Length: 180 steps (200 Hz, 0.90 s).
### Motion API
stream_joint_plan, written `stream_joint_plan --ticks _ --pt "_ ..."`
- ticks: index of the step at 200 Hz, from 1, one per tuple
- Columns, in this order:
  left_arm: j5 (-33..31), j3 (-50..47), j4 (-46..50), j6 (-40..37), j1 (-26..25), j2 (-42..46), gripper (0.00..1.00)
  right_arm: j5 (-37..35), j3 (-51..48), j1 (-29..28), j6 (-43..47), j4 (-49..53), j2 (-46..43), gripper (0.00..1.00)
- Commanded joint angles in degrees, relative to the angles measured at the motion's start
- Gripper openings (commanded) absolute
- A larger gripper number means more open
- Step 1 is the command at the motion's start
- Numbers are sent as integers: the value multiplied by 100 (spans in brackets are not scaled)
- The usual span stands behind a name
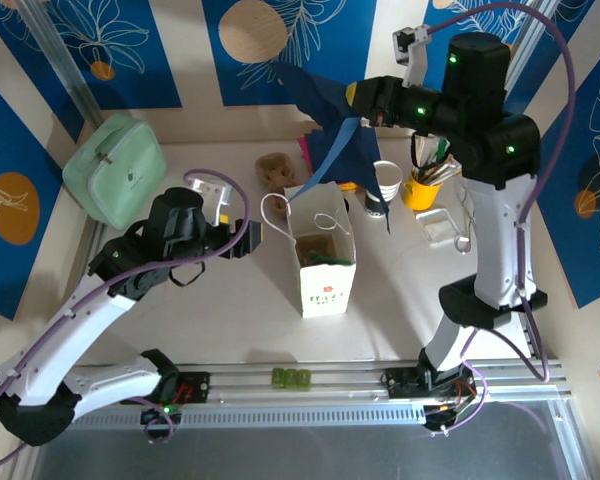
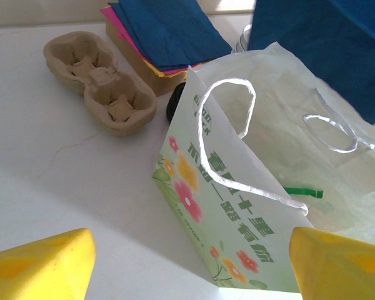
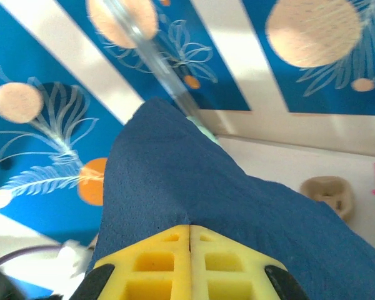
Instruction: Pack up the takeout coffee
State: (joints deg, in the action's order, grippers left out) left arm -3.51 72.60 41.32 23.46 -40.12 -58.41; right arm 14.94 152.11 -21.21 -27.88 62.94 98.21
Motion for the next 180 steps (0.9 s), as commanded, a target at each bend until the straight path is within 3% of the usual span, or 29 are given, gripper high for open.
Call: stream_joint_plan --ticks 1,46,140,180 --pt "-133 -77 -123 120 49 128 81 786 -111 -59 -510 51 -209 0" --pt "-39 -210 -269 206 48 208 81 1213 -114 -111 -966 -206 -378 0" --pt "-115 -247 -195 174 48 374 81 316 -70 -146 -548 -56 -189 0" --pt "-132 -279 -221 176 48 354 81 435 102 -232 -628 -163 -132 0"
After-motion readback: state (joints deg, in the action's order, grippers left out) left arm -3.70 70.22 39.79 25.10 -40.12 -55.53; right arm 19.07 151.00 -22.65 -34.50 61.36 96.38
